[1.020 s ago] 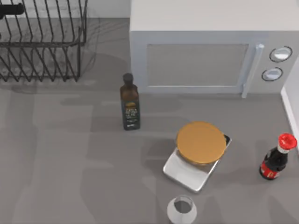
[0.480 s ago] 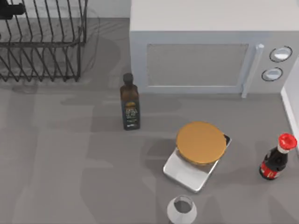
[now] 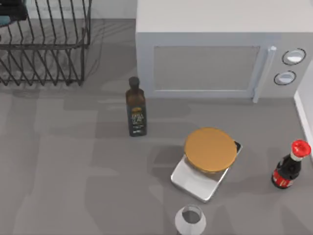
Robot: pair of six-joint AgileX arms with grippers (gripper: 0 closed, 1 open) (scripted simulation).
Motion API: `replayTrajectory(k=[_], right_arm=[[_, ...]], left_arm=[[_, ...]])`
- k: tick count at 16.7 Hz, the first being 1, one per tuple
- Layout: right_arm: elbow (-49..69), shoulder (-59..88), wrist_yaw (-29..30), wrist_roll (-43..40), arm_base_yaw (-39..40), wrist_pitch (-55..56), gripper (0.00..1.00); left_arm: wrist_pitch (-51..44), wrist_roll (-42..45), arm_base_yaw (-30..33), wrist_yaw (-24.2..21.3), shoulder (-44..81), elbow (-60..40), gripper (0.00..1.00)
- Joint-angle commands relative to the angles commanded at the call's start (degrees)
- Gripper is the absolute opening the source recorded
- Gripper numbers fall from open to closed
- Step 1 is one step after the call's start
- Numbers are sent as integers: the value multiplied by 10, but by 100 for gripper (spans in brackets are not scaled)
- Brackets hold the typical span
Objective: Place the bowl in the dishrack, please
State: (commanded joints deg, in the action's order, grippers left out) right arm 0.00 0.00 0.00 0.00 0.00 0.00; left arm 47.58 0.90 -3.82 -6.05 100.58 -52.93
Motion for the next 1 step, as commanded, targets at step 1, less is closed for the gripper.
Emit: replayTrajectory(k=[1], right_arm=[[0,0,0,0,0,0,100]], left_arm=[[0,0,0,0,0,0,100]])
